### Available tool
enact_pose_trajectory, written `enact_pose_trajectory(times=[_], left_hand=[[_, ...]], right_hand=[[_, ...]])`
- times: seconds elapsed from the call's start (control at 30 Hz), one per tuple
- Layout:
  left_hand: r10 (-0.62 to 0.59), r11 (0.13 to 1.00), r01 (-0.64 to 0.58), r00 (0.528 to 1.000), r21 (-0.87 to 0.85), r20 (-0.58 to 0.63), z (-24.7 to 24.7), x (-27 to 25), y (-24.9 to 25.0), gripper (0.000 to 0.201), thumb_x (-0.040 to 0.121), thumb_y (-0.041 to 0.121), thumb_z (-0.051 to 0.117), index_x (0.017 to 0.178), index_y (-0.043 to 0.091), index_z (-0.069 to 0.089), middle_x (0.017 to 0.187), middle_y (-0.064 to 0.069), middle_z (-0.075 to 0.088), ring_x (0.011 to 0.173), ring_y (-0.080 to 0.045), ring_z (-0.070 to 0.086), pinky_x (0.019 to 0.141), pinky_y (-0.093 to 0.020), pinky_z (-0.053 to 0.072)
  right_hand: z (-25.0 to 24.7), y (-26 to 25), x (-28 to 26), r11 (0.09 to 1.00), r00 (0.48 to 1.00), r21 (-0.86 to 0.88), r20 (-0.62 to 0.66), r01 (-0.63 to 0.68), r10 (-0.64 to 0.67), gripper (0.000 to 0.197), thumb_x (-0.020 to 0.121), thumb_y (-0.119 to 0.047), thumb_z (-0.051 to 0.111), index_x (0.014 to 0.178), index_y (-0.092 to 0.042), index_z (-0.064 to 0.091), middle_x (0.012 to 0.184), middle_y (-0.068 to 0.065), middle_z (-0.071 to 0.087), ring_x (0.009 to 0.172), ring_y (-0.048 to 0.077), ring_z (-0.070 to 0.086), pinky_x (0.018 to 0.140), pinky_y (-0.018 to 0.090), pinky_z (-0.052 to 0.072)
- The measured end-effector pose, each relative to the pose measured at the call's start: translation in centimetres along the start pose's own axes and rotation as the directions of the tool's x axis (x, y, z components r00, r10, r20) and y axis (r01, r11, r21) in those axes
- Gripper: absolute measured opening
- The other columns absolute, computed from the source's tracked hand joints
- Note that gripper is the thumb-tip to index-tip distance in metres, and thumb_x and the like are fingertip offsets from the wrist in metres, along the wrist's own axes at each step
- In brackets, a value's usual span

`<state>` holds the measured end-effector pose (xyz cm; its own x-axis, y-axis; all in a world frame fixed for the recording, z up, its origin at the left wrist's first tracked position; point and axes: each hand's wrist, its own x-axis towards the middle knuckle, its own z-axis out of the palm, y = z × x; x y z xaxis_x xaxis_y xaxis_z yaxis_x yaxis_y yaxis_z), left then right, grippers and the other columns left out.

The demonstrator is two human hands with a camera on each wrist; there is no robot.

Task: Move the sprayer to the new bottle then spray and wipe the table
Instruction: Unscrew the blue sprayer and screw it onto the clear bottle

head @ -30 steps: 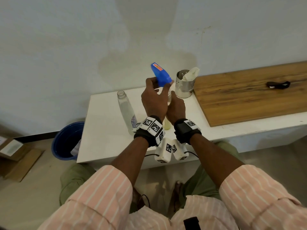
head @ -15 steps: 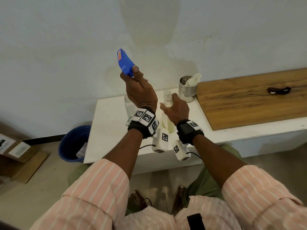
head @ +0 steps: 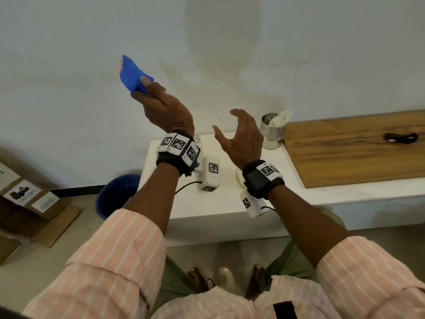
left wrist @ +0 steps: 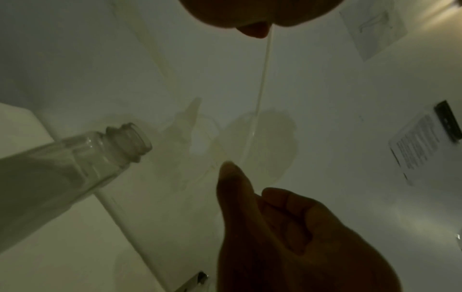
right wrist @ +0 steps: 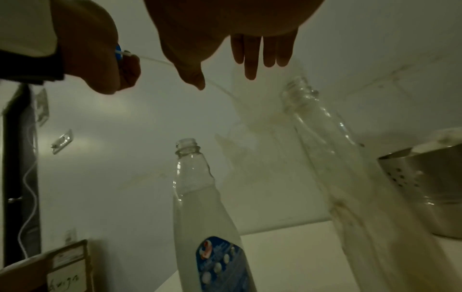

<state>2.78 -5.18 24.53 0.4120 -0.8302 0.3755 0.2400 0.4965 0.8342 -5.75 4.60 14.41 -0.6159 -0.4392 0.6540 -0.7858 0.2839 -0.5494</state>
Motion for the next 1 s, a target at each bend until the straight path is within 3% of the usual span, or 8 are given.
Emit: enact_pose_trajectory(times=[0.1,0.23,0.33,0.43,0.6,0.8,0.9,1.0], left_hand=[[0.016,1.000,-0.017,0.999,-0.020,-0.048,-0.8,1.6,0.1,0.020,0.100,0.026,0.034,0.093,0.011,0.045,0.062,0.002,0.051,0.054,-0.010,0.054,0.061,-0.039,0.054],[0.021,0.999,-0.024,0.996,-0.031,-0.087,-1.7,3.5,-0.5,0.027,0.100,0.026,0.034,0.100,0.004,0.049,0.063,0.001,0.053,0.058,-0.016,0.057,0.064,-0.049,0.055],[0.025,0.998,-0.030,0.994,-0.050,-0.111,-2.1,4.7,-0.8,0.027,0.101,0.022,0.035,0.104,0.000,0.050,0.063,0.003,0.052,0.056,-0.014,0.054,0.065,-0.037,0.056],[0.050,0.997,-0.059,0.990,-0.058,-0.135,-2.4,6.0,-0.7,0.022,0.101,0.017,0.035,0.100,0.000,0.050,0.063,0.006,0.052,0.055,-0.010,0.050,0.065,-0.020,0.051],[0.067,0.995,-0.076,0.987,-0.058,-0.149,-2.5,7.6,-0.8,0.031,0.101,0.017,0.036,0.108,-0.008,0.052,0.071,-0.002,0.057,0.061,-0.017,0.055,0.069,-0.031,0.054],[0.108,0.993,-0.113,0.988,-0.040,-0.109,-2.1,7.9,-1.3,0.029,0.101,0.017,0.036,0.108,-0.006,0.053,0.078,-0.014,0.064,0.069,-0.028,0.065,0.066,-0.025,0.052],[0.090,0.995,-0.091,0.995,-0.027,-0.052,-2.0,6.6,-2.1,0.032,0.101,0.021,0.036,0.106,-0.007,0.051,0.070,-0.001,0.058,0.061,-0.016,0.058,0.062,-0.021,0.048],[0.120,0.992,-0.122,0.992,0.044,0.042,-1.9,4.7,-3.3,0.033,0.099,0.025,0.038,0.102,-0.006,0.050,0.067,0.001,0.057,0.053,-0.006,0.052,0.057,-0.015,0.044]], right_hand=[[0.6,-1.7,0.2,0.998,0.999,0.043,0.038,0.037,-0.038,0.054,0.081,-0.055,0.064,0.116,-0.014,0.057,0.116,0.001,0.065,0.108,0.019,0.061,0.079,0.031,0.050],[2.4,-2.9,0.0,0.994,0.953,0.111,0.300,0.002,-0.035,0.061,0.076,-0.061,0.067,0.116,-0.016,0.053,0.113,-0.002,0.066,0.100,0.020,0.064,0.078,0.032,0.048],[4.1,-3.0,-0.5,0.997,0.907,0.077,0.420,-0.032,-0.003,0.066,0.074,-0.063,0.068,0.117,-0.014,0.051,0.116,0.001,0.066,0.101,0.024,0.063,0.080,0.035,0.047],[5.2,-2.9,-0.8,0.996,0.906,0.071,0.424,-0.056,0.021,0.055,0.080,-0.054,0.068,0.116,-0.014,0.055,0.114,0.001,0.068,0.102,0.026,0.063,0.081,0.036,0.047],[6.1,-3.2,-1.3,0.995,0.935,0.094,0.355,-0.028,-0.007,0.036,0.083,-0.042,0.068,0.107,-0.016,0.062,0.100,-0.001,0.073,0.092,0.027,0.066,0.074,0.033,0.047],[6.2,-3.2,-1.3,0.990,0.938,0.128,0.346,-0.057,0.009,0.035,0.081,-0.041,0.071,0.104,-0.017,0.062,0.097,-0.001,0.073,0.086,0.024,0.067,0.073,0.034,0.051],[6.1,-3.1,-1.5,0.990,0.936,0.133,0.353,-0.053,0.003,0.034,0.080,-0.042,0.071,0.104,-0.019,0.062,0.095,-0.003,0.074,0.086,0.023,0.068,0.072,0.034,0.052],[5.9,-3.1,-1.4,0.989,0.932,0.135,0.361,-0.056,0.004,0.032,0.080,-0.044,0.070,0.103,-0.022,0.062,0.094,-0.005,0.074,0.086,0.021,0.068,0.073,0.034,0.052]])
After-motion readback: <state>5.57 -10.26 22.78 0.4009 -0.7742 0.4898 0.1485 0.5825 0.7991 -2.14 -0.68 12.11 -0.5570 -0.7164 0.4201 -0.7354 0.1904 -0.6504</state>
